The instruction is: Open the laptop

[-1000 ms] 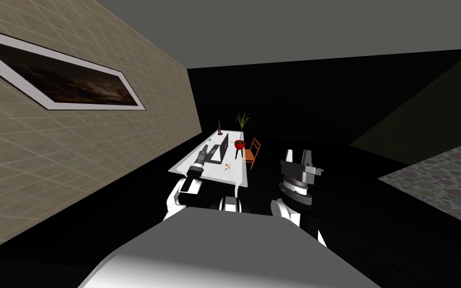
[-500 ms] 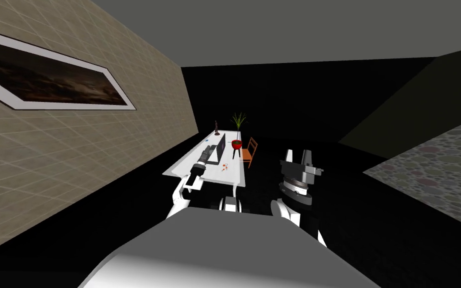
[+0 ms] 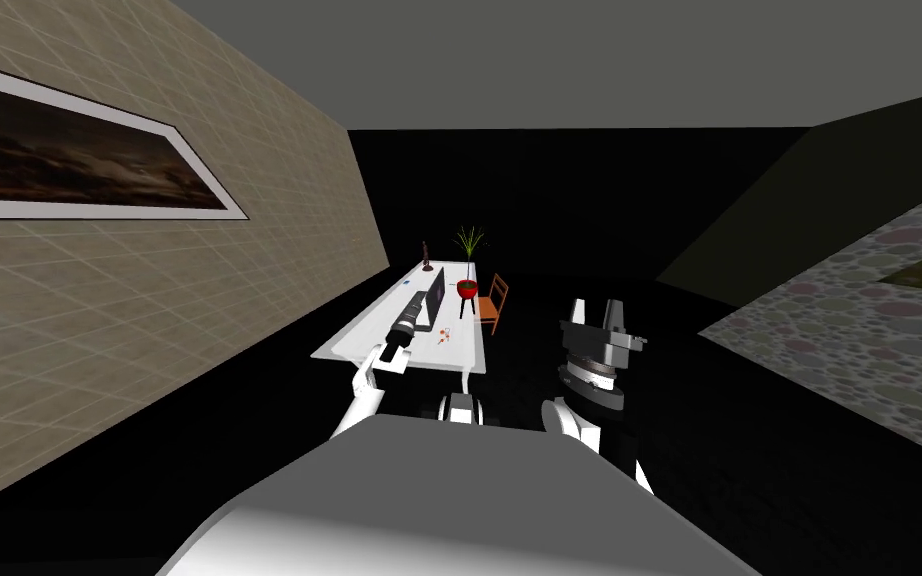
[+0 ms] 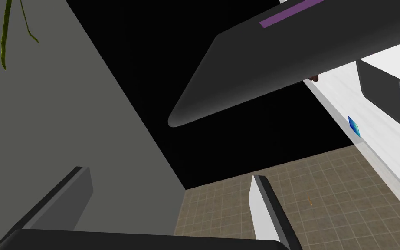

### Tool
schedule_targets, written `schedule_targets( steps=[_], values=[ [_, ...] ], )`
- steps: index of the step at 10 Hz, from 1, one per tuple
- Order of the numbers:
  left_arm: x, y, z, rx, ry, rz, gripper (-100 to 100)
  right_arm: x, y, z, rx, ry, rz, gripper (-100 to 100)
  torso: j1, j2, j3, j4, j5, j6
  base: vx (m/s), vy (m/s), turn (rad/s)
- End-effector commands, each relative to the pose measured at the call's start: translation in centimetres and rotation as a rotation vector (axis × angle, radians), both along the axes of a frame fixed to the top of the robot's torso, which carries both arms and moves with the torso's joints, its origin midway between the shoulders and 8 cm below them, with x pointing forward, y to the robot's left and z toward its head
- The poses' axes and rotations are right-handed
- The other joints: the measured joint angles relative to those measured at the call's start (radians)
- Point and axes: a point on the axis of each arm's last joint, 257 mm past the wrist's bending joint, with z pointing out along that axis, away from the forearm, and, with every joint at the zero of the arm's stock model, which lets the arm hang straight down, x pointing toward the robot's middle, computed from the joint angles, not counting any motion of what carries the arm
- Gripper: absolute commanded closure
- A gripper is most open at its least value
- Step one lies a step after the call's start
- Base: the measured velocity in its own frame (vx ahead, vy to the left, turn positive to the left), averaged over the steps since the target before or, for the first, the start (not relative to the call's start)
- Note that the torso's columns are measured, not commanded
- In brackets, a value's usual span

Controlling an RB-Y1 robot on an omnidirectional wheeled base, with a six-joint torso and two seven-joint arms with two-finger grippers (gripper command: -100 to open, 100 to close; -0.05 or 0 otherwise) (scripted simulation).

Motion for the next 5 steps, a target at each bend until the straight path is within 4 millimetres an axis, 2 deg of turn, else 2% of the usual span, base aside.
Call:
schedule_targets(
  steps=[1, 5],
  values=[
    [1.2, 0.7, -1.7, 0.031, 0.067, 0.022, -100, 0.0, 0.0, 0.0, 0.000, 0.000, 0.000, 0, 0.000, 0.000, 0.000, 0.000, 0.000, 0.000, 0.014, -0.012, -0.103],
    [2.5, 1.6, -3.6, 0.061, 0.138, 0.049, -100, 0.0, 0.0, 0.0, 0.000, 0.000, 0.000, 0, 0.000, 0.000, 0.000, 0.000, 0.000, 0.000, 0.011, -0.008, -0.071]
  ],
)
